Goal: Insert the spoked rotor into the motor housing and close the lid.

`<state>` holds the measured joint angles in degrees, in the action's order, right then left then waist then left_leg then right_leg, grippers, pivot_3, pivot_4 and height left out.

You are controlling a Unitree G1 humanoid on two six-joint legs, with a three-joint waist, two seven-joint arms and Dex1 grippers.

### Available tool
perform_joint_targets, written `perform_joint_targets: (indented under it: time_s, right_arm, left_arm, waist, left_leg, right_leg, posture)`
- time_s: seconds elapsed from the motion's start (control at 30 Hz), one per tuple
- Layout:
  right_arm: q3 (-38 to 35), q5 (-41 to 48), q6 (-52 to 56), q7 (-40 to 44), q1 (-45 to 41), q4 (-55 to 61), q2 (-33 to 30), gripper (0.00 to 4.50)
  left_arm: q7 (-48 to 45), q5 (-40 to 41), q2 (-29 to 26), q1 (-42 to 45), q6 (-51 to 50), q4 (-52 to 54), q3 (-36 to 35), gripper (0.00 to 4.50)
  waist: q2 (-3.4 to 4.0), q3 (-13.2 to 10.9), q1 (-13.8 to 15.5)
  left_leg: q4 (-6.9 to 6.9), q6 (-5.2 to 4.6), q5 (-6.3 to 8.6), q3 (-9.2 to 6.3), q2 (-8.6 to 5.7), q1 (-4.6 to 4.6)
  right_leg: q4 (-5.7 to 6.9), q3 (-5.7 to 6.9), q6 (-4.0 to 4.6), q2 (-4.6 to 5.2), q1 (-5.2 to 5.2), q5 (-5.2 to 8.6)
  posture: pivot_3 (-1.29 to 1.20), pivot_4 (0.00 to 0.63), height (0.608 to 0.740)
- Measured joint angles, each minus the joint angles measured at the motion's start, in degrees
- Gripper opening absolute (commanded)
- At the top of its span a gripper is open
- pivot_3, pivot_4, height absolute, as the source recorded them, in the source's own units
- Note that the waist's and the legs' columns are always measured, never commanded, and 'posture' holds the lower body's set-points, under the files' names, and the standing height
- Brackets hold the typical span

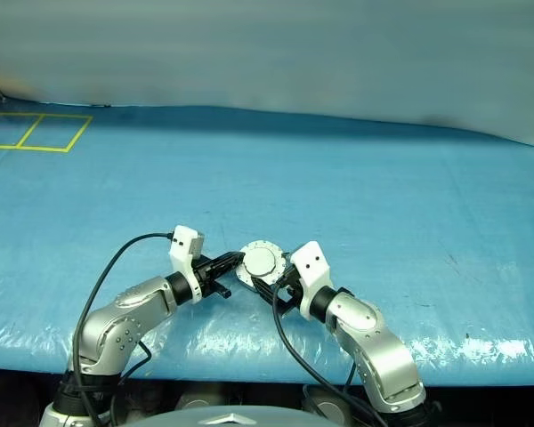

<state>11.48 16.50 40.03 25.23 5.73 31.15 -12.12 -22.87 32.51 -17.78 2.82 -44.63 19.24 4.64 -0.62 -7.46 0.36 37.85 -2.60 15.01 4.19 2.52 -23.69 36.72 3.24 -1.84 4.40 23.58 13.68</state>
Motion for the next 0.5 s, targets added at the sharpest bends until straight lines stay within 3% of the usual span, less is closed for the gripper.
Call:
perform_joint_targets:
  time_s: [0.5]
  right_arm:
    - [-14.82,18.35,13.27,-12.37,0.27,-5.59,16.21,4.46]
  left_arm:
    - [-1.47,-1.37,-0.47,1.21,-0.1,-0.31,0.49,0.0]
  waist:
    - [0.14,-0.3,0.06]
  left_leg:
    - [0.0,0.0,0.0,0.02,-0.02,-0.11]
  right_leg:
    - [0.02,-0.11,-0.04,-0.02,0.0,-0.03]
  posture:
    - [0.0,0.15,0.74]
